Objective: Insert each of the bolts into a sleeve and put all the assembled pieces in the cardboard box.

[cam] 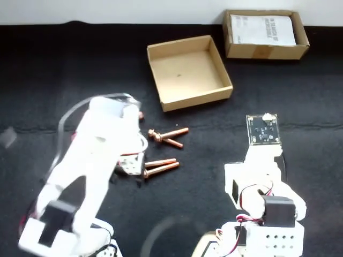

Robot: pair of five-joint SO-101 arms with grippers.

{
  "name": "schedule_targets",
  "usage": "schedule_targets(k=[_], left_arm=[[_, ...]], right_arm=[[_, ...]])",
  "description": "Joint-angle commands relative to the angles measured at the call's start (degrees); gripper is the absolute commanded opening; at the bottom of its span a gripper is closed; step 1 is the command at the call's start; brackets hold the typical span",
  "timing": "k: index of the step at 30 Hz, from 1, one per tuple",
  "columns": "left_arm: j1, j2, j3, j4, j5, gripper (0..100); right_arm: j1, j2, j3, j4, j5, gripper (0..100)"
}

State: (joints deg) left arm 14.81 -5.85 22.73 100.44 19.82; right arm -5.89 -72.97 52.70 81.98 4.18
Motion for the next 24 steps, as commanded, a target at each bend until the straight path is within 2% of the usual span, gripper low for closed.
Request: schedule_targets(k=[1, 4, 8, 12, 14, 18, 24], left_arm=[[5.5, 12.7, -5.8, 0.4, 3.5, 22], [8.3, 23.9, -11.6, 0.5, 8.4, 22], [10.1, 34.7, -19.9, 0.6, 8.5, 22], [11.3, 39.8, -25.1, 0.6, 8.6, 22], [10.9, 41.4, -26.6, 0.5, 8.6, 18], [10.9, 42.9, -29.5, 0.5, 8.3, 2], [9.6, 43.4, -29.8, 0.4, 8.5, 1]], right_arm=[[1.0, -0.8, 0.5, -2.1, 0.6, 0.6], [2.4, -0.7, 0.7, -4.5, 0.6, 0.6], [2.7, -0.7, 4.5, -8.2, 0.5, 0.6], [2.7, -0.8, 7.3, -10.0, 0.6, 0.6], [2.7, -0.8, 7.4, -10.0, 0.6, 0.6], [2.7, -0.8, 7.8, -12.3, 0.6, 0.6], [2.7, -0.8, 7.7, -14.1, 0.6, 0.6]])
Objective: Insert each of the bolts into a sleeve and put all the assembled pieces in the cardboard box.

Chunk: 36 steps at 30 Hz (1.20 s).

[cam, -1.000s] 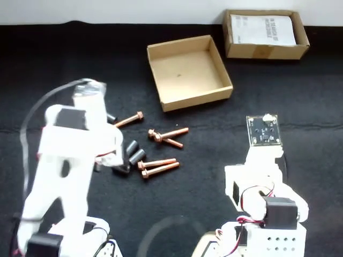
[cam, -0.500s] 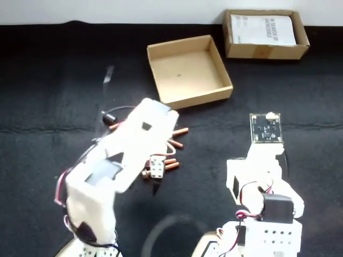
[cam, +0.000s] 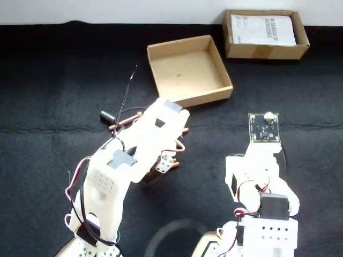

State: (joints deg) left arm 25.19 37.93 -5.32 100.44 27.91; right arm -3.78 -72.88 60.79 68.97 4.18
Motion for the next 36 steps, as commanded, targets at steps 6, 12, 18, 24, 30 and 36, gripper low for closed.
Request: schedule_targets(k=[6, 12, 18, 24, 30, 36], left_arm=[[-4.6, -0.7, -2.7, -1.9, 0.1, 1], [-8.6, -0.8, -8.5, -7.4, 0.3, 1], [-10.1, -0.8, -16.1, -12.7, 0.1, 1], [-9.5, -0.8, -20.4, -14.2, 0.1, 1], [-8.9, -0.9, -24.7, -12.7, 1.3, 1], [-7.7, -6.9, -33.4, -0.7, 12.3, 1]], right_arm=[[0.6, -0.9, -0.1, -0.9, 0.7, 0.6], [0.3, -0.9, -0.1, -1.0, 0.7, 0.6], [0.3, -0.9, -0.1, -1.0, 0.7, 0.6], [0.3, -0.9, -0.1, -0.9, 0.7, 0.6], [0.3, -0.8, -0.1, -1.0, 0.7, 0.6], [0.3, -0.8, -0.1, -1.0, 0.7, 0.6]])
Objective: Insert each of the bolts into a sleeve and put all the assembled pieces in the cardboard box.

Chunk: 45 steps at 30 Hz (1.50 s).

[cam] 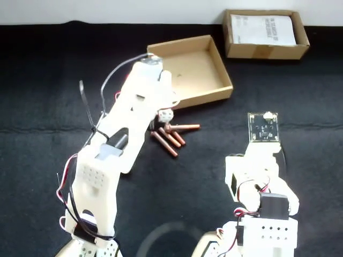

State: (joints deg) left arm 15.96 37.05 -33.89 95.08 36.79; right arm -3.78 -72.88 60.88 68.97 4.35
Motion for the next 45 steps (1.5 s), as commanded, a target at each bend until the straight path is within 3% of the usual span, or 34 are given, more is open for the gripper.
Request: schedule_targets(k=[1, 4, 9, 12, 16, 22, 31, 45], left_arm=[[2.3, -7.5, -5.0, 5.8, 3.9, 1], [4.0, -12.6, 1.4, 6.0, 7.7, 1], [5.1, -17.5, 17.4, 5.3, 25.3, 1], [2.9, -16.6, 22.8, -0.2, 31.4, 1], [-0.7, -13.3, 24.1, -5.3, 31.6, 1], [2.3, -9.3, 21.7, -5.2, 31.6, 2], [6.5, -8.6, 18.9, -5.1, 29.6, 21], [0.7, -8.3, 19.3, -8.2, 29.5, 21]], right_arm=[[0.3, -0.8, -0.2, -1.0, 0.5, 0.6], [0.3, -0.8, -0.2, -1.0, 0.5, 0.6], [0.3, -0.8, -0.2, -1.1, 0.5, 0.6], [0.3, -0.8, -0.2, -1.1, 0.5, 0.6], [0.3, -0.8, -0.1, -1.0, 0.5, 0.6], [0.2, -0.8, -0.1, -1.0, 0.5, 0.6], [0.2, -0.8, -0.1, -1.0, 0.5, 0.6], [0.2, -0.8, 0.0, -1.0, 0.5, 0.6]])
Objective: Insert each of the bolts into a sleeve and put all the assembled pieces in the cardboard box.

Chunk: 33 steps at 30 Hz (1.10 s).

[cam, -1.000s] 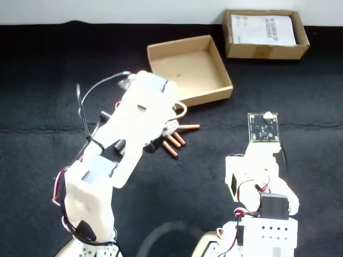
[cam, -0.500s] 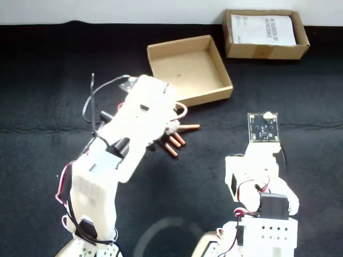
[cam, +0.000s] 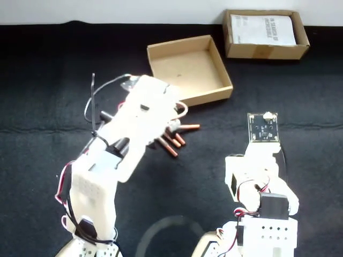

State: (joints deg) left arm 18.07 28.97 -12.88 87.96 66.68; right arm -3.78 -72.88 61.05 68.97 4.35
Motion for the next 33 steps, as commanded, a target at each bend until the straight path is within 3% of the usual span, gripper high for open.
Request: schedule_targets(k=[1, 20, 22, 25, 30, 33], left_arm=[[-1.6, -0.2, -1.7, -1.4, -0.4, 21], [-3.1, 13.1, -6.8, -2.5, -0.2, 21], [-3.2, 14.3, -8.0, -2.2, -0.4, 15], [-3.3, 15.2, -8.7, -2.1, -0.4, 0], [-3.2, 15.1, -8.9, -2.3, -1.1, 1], [-3.2, 15.1, -10.9, -1.2, -7.3, 1]], right_arm=[[0.2, -0.8, -0.2, -1.0, 0.5, 0.6], [0.4, 0.0, -0.2, -3.0, 0.5, 0.6], [0.4, 1.6, -0.2, -3.0, 0.5, 0.6], [0.5, 3.4, -0.3, -3.4, 0.5, 0.6], [0.6, 3.9, -0.3, -6.5, 0.5, 0.6], [0.6, 3.9, -0.3, -7.9, 0.5, 0.6]])
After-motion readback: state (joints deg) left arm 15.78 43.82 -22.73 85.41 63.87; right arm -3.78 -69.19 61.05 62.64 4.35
